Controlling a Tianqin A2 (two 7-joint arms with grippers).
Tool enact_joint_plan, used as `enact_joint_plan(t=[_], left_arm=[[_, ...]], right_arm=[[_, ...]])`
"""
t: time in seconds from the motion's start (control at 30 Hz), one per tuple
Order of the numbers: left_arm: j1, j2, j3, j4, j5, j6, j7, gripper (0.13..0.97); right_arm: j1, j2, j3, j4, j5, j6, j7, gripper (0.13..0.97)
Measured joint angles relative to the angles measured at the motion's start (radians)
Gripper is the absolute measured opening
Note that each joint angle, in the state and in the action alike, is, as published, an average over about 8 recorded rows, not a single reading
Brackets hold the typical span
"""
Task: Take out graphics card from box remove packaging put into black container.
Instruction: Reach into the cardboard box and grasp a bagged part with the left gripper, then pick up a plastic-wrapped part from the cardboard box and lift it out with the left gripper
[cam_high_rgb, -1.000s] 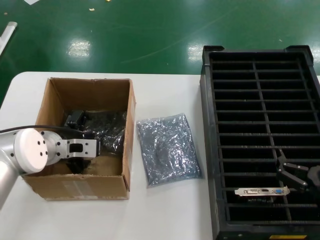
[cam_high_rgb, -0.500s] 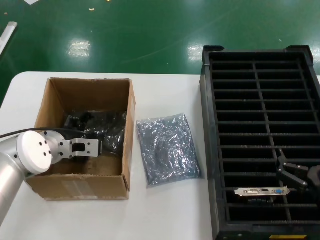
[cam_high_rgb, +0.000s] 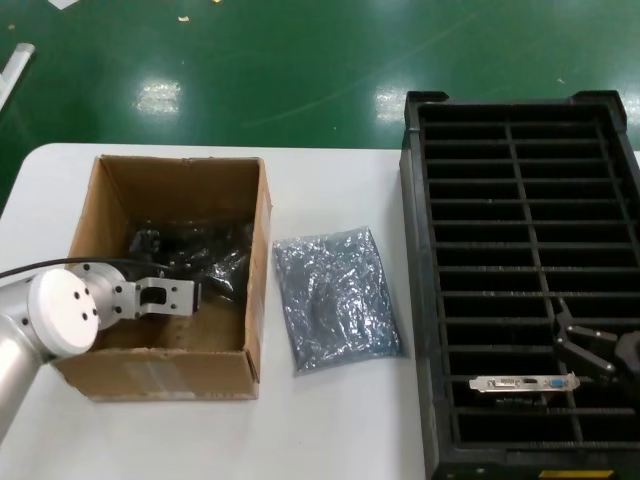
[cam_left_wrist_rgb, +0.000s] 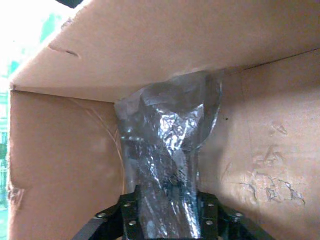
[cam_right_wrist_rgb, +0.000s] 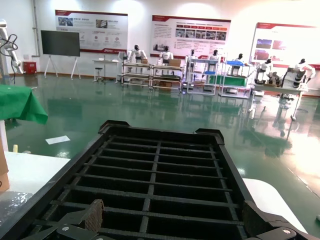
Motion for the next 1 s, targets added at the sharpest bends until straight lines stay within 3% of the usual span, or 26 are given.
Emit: enact_joint_plan(t=[0.33,0.73,1.0], left_arm=[[0.025,-0.035,-0.020,-0.086,0.067,0.011,-0.055,0.286],[0.043,-0.051,-0.043,-0.146,0.091,0.009,-0.056,0.169],[0.088,-0.096,-0.086,-0.300,0.126,0.039,-0.087,0.140]], right_arm=[[0.000,0.000,0.000,0.000,0.000,0.000,0.000,0.966],[0.000,0.000,0.000,0.000,0.000,0.000,0.000,0.966],[0.000,0.000,0.000,0.000,0.000,0.000,0.000,0.966]])
